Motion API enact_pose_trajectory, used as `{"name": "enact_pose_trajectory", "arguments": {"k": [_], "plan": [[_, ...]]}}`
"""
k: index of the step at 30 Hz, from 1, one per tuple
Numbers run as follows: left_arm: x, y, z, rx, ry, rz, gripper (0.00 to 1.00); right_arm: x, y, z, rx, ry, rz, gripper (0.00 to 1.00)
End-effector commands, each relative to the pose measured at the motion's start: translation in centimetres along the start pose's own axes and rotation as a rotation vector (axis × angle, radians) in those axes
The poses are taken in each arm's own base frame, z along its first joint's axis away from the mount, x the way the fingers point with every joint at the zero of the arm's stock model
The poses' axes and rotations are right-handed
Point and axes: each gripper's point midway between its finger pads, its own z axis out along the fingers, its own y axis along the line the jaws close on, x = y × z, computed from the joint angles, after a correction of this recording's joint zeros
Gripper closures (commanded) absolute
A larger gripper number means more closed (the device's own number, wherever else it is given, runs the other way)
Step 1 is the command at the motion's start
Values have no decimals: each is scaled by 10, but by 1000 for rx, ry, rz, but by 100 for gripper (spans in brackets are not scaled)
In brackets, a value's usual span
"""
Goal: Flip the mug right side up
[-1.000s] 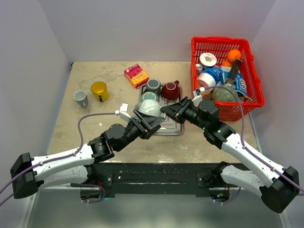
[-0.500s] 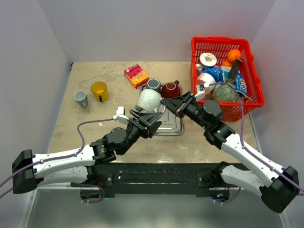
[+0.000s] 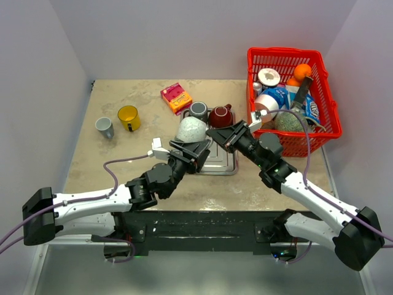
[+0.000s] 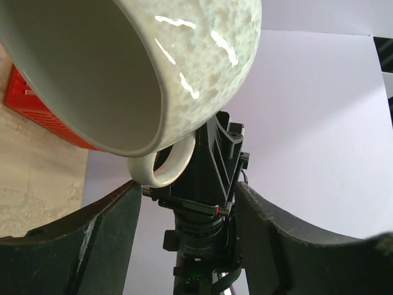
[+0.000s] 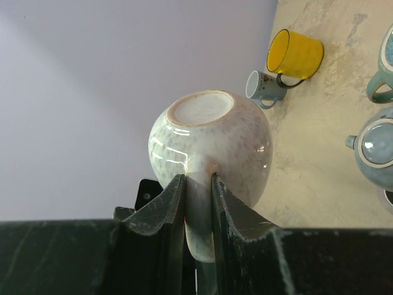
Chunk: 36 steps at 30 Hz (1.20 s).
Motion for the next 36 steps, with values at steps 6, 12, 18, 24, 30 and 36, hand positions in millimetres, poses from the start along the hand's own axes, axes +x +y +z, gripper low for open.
{"name": "enact_pose_trajectory", "arguments": {"k": [6,12,18,24,30,36], "plan": [[-17,-22,6,68,-115,-112,37,-17,70,-12,-242,-74,-17,100],[-26,-22,4,88,-151,-148,43,-13,68,-16,-254,-58,-6,100],[-36,-28,3,110,-204,-158,46,-10,65,-21,-267,-56,31,100],[-32,-30,8,135,-203,-167,48,-7,65,-27,-276,-58,70,100],[-26,-29,15,144,-198,-169,49,0,61,-28,-269,-47,92,100],[-24,-30,16,148,-194,-164,61,3,58,-27,-256,-43,102,100]]}}
